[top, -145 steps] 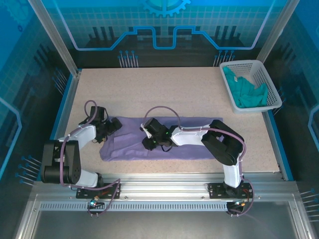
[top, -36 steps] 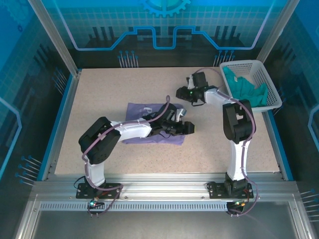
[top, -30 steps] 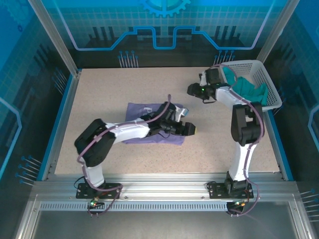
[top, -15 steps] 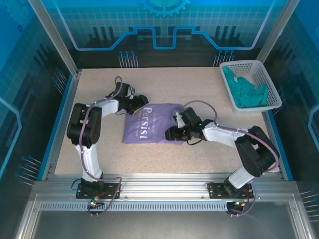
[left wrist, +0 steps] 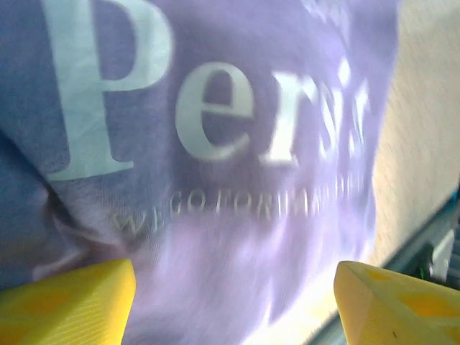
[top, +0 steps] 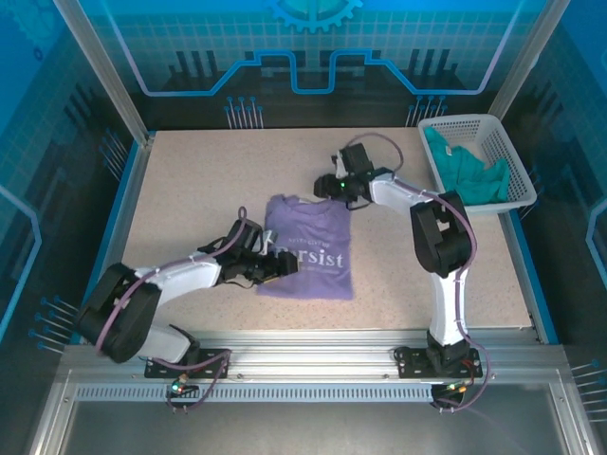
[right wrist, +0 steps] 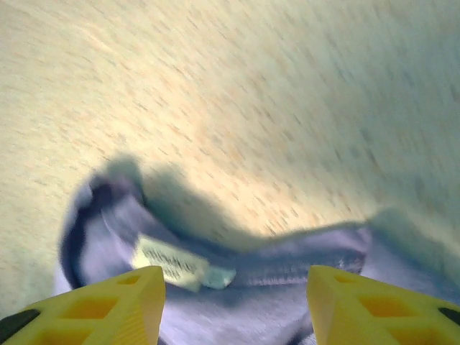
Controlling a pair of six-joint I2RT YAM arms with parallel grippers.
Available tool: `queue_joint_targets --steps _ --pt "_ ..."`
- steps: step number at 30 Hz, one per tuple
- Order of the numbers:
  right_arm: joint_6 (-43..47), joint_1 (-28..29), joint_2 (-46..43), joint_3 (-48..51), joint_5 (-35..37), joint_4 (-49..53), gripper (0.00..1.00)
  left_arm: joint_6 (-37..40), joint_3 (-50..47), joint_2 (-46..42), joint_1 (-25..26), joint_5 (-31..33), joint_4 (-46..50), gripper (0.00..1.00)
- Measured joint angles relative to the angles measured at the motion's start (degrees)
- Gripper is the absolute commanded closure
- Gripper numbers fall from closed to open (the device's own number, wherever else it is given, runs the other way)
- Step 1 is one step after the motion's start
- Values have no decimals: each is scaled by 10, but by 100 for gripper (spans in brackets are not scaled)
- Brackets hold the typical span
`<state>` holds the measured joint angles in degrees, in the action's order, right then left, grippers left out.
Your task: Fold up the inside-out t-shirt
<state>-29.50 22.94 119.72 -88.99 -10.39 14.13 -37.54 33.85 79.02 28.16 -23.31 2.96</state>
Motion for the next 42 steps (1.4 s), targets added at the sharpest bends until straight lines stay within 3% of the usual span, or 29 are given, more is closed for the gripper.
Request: queue_joint_targets --steps 3,6,11,13,17,23,31,42 --pt "39 -2 -30 2 16 17 38 4 21 -33 -25 35 15 22" --pt "61 -15 -69 38 24 42 33 6 76 -7 -83 60 18 21" --pt "91 -43 -36 4 29 115 28 37 243 165 -146 82 31 20" --pt "97 -46 -11 -11 28 126 21 51 294 232 -156 87 40 20" --pt "108 -43 31 -36 24 161 19 76 336 316 -164 89 68 20" --pt "115 -34 52 -45 16 174 27 84 360 338 -153 70 75 27" --pt "107 -18 55 -45 -22 175 40 90 352 342 -150 66 62 47" --pt "99 -12 71 -49 -55 175 74 80 324 343 -160 57 25 78"
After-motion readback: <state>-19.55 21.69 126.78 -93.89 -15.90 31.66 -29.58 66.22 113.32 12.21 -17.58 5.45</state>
